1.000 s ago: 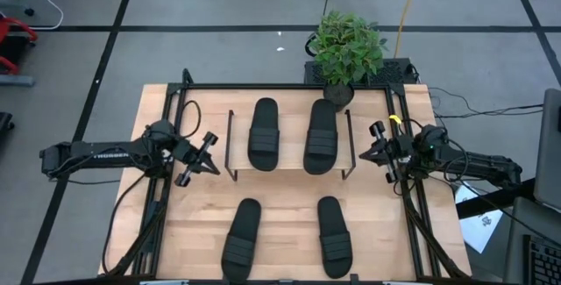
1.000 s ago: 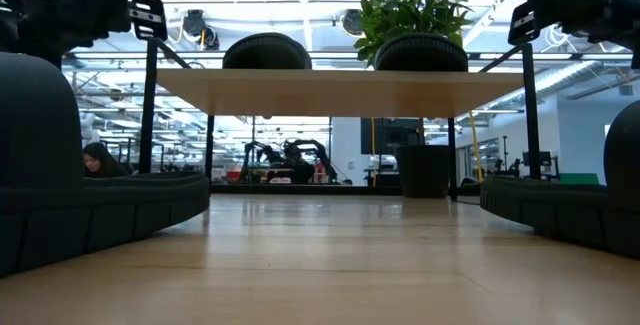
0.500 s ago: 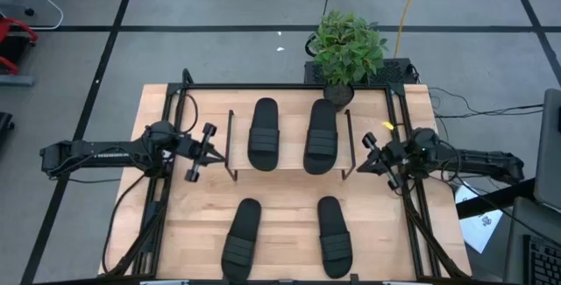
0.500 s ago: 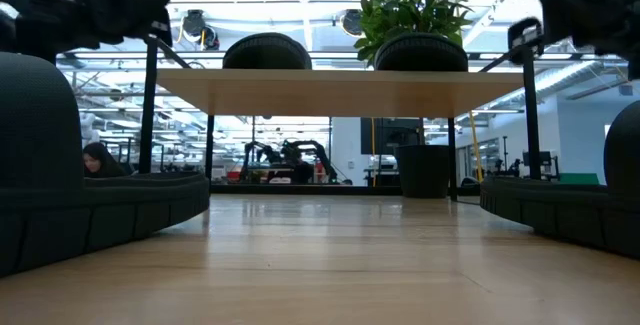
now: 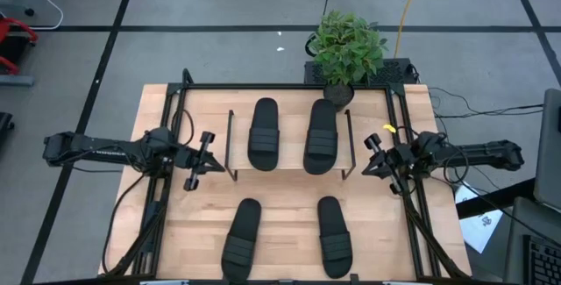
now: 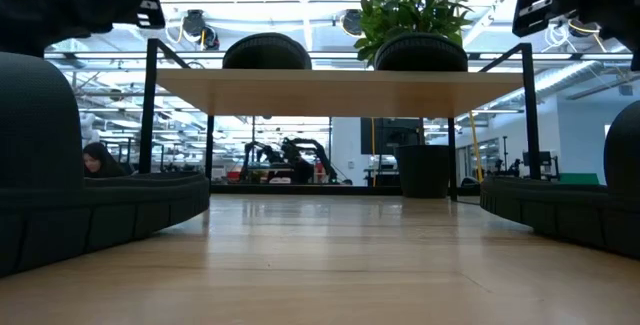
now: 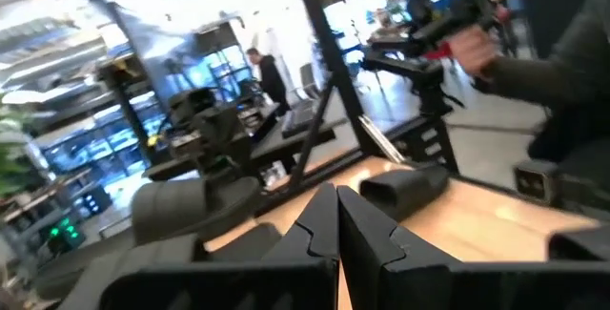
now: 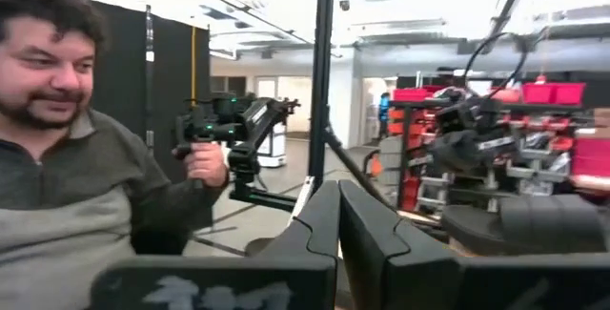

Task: Pick and place slides into the shelf
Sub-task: Put the right black slide under the shelf

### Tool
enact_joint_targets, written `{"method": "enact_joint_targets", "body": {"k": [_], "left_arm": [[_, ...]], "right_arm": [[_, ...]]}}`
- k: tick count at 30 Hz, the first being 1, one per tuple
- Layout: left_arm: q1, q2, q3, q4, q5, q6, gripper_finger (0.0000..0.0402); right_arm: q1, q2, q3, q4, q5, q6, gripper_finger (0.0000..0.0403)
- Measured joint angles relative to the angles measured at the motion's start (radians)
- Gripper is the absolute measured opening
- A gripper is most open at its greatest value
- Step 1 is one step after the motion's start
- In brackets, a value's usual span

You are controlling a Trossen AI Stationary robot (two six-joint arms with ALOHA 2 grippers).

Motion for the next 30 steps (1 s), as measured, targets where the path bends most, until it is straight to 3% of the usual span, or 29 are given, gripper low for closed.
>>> {"method": "enact_joint_targets", "body": {"k": [7,21,24,26,30], "left_arm": [[-0.013,-0.011,0.000,-0.047,0.007,0.014,0.0000],[-0.012,-0.010,0.000,-0.050,-0.076,-0.002,0.0006],[-0.012,-0.010,0.000,-0.050,-0.077,-0.002,0.0013],[-0.012,-0.010,0.000,-0.053,-0.077,0.006,0.0016],[-0.012,-0.008,0.000,-0.066,-0.077,0.013,0.0011]], "right_arm": [[0.050,0.052,0.000,0.046,0.023,-0.031,0.0000],[0.077,0.220,0.023,0.157,0.038,-0.145,0.0000],[0.079,0.237,0.030,0.222,0.059,-0.107,0.0000],[0.088,0.254,0.083,0.166,0.061,-0.101,0.0000],[0.136,0.336,0.281,-0.134,0.117,-0.186,0.0000]]}}
